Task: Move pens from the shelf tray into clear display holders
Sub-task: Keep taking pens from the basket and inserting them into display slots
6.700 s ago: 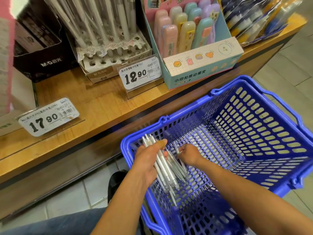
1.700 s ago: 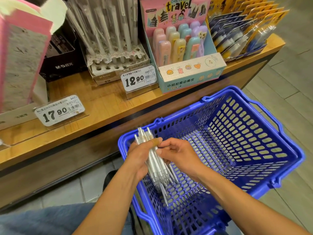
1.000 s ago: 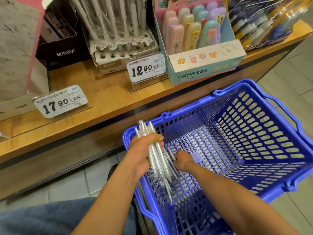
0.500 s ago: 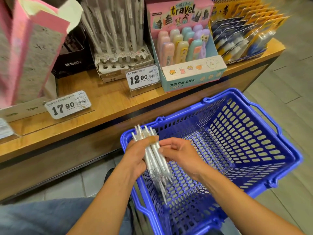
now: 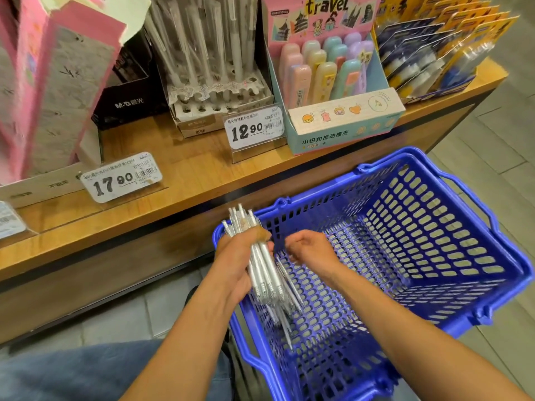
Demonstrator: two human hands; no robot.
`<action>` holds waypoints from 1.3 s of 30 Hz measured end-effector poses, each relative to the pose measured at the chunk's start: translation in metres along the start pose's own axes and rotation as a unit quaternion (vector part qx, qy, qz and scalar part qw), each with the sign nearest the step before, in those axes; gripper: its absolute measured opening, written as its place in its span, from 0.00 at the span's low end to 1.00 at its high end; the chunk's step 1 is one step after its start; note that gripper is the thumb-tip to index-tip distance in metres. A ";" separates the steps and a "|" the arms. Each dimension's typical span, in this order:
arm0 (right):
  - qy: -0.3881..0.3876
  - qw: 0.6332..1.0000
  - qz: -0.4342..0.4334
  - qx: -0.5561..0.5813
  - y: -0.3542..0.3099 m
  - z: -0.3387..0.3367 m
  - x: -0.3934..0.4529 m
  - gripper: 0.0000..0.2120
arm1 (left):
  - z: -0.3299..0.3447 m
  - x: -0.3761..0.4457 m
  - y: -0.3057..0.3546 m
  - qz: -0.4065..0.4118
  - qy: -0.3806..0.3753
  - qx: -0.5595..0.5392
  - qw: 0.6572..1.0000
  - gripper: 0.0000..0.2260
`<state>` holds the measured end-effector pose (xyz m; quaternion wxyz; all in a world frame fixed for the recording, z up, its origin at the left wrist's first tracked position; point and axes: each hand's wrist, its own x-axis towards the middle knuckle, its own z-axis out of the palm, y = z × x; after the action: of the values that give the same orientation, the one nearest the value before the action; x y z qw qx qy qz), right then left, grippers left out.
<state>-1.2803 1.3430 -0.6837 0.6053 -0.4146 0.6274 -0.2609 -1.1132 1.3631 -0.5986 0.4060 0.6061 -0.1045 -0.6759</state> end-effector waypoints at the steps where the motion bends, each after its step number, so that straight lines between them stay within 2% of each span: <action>1: 0.006 0.997 0.030 -0.066 0.016 0.002 0.012 0.06 | 0.000 0.001 0.000 0.000 -0.001 0.005 1.000 0.08; 4: -0.019 0.958 0.072 -0.277 0.061 0.013 0.039 0.03 | 0.000 0.000 -0.001 -0.006 -0.007 0.008 1.000 0.10; 6: -0.023 0.920 0.079 -0.383 0.080 0.024 0.048 0.07 | -0.001 0.001 -0.001 -0.012 -0.009 0.005 1.000 0.11; 9: 0.004 0.912 0.086 -0.401 0.095 0.037 0.054 0.13 | 0.001 0.004 -0.002 -0.014 -0.009 0.001 1.000 0.09; 12: 0.021 0.902 0.091 -0.421 0.100 0.041 0.060 0.13 | 0.002 0.006 -0.002 -0.014 -0.015 0.001 1.000 0.08; 18: -0.012 0.873 0.129 -0.470 0.101 0.034 0.060 0.13 | 0.002 0.005 -0.002 -0.015 -0.009 0.007 1.000 0.10; 19: -0.025 0.873 0.135 -0.468 0.101 0.031 0.059 0.13 | 0.002 0.006 -0.002 -0.014 -0.009 0.009 1.000 0.10; 21: -0.035 0.886 0.139 -0.440 0.097 0.021 0.055 0.06 | 0.002 0.006 -0.002 -0.016 -0.014 0.014 1.000 0.09; 24: -0.025 0.941 0.123 -0.314 0.082 0.003 0.045 0.15 | 0.002 0.005 0.000 -0.021 -0.023 0.022 0.999 0.09; 27: -0.027 0.969 0.082 -0.230 0.057 -0.015 0.027 0.15 | 0.001 0.003 0.002 -0.026 -0.019 0.034 0.999 0.12; 32: -0.008 0.982 0.066 -0.178 0.018 -0.039 0.002 0.11 | 0.002 -0.006 0.007 -0.023 -0.018 0.061 0.998 0.19; 39: 0.044 0.984 0.043 -0.168 -0.026 -0.055 -0.029 0.11 | 0.007 -0.018 0.029 -0.058 -0.065 0.099 0.991 0.20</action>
<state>-1.3307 1.3440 -0.6389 0.5098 -0.4708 0.7056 -0.1434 -1.1087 1.3537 -0.5657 0.2963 0.6029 -0.1614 -0.7229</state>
